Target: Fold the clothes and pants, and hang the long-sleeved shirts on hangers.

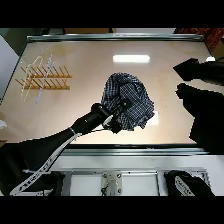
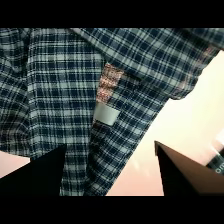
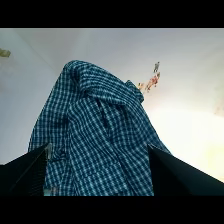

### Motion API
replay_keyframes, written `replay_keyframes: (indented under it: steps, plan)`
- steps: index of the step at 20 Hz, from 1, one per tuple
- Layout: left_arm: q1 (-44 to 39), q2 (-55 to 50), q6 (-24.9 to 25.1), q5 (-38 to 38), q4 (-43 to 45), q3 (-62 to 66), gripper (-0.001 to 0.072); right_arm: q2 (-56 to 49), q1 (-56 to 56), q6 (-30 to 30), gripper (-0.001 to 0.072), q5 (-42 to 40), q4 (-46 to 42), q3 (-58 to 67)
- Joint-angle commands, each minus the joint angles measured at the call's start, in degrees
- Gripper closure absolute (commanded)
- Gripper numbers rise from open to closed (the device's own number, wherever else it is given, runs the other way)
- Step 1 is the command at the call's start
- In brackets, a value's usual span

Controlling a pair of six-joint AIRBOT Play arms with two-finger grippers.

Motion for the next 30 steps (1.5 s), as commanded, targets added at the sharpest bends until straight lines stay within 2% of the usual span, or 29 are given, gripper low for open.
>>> replay_keyframes:
  steps: [1, 4, 7, 8, 9, 10, 11, 12, 15, 18, 22, 23, 24, 25, 27, 30]
  plan:
    - [0.0, -5.9, -2.8, -0.3, 2.2, 4.5, 0.012, 0.2, 0.1, 0.0, 0.0059, 0.1, -0.1, -5.4]
    - [2.1, -9.8, -4.1, -1.4, 2.1, 8.6, 0.0121, 0.2, 0.2, 1.6, 0.0059, -0.4, 0.0, -13.2]
    - [4.5, -12.1, -6.8, -3.1, 2.1, 10.8, 0.0122, -0.2, 2.0, 4.2, 0.0059, -4.2, 0.1, -22.9]
    - [5.0, -12.4, -6.8, -3.5, 2.1, 10.9, 0.0178, -0.6, 3.3, 5.3, 0.0059, -6.1, 0.1, -25.9]
    - [5.4, -12.5, -6.8, -3.7, 2.0, 10.6, 0.0311, -1.2, 5.0, 7.1, 0.006, -8.5, 0.1, -28.8]
    - [5.8, -12.4, -6.9, -3.7, 2.1, 10.1, 0.0352, -2.1, 6.8, 8.9, 0.0059, -10.7, 0.1, -31.0]
    - [5.9, -12.4, -7.6, -4.6, 2.1, 10.1, 0.0562, -3.5, 8.8, 10.7, 0.0058, -12.8, 0.1, -32.7]
    - [6.2, -12.3, -7.7, -5.5, 2.1, 10.3, 0.0688, -5.2, 10.7, 12.0, 0.0057, -14.1, 0.1, -33.5]
    - [6.7, -10.4, -7.7, -6.2, 2.0, 11.3, 0.069, -12.2, 16.3, 12.2, 0.0048, -14.8, 1.0, -33.7]
    - [6.7, -8.1, -7.7, -6.2, 2.0, 11.2, 0.069, -19.5, 19.7, 11.9, 0.0048, -18.7, 7.6, -33.7]
    - [6.8, -6.1, -7.7, -7.1, 2.0, 11.2, 0.069, -25.1, 22.3, 6.8, 0.0061, -25.8, 16.9, -33.5]
    - [6.9, -5.4, -7.8, -7.7, 1.9, 11.2, 0.069, -25.1, 22.3, 6.8, 0.0209, -26.5, 16.7, -33.5]
    - [7.2, -4.6, -7.8, -9.1, 2.0, 11.2, 0.069, -24.5, 21.7, 5.8, 0.0546, -26.1, 15.9, -33.3]
    - [7.7, -3.4, -7.8, -10.7, 1.9, 11.2, 0.069, -23.1, 20.3, 4.2, 0.0691, -24.4, 14.9, -32.7]
    - [8.8, 1.1, -7.8, -12.3, 1.0, 9.5, 0.069, -18.1, 14.7, 2.4, 0.0694, -18.7, 11.2, -29.4]
    - [9.4, 10.5, -7.7, -11.8, -8.2, 3.4, 0.069, -9.4, 3.4, 2.5, 0.0694, -12.6, 4.2, -20.5]
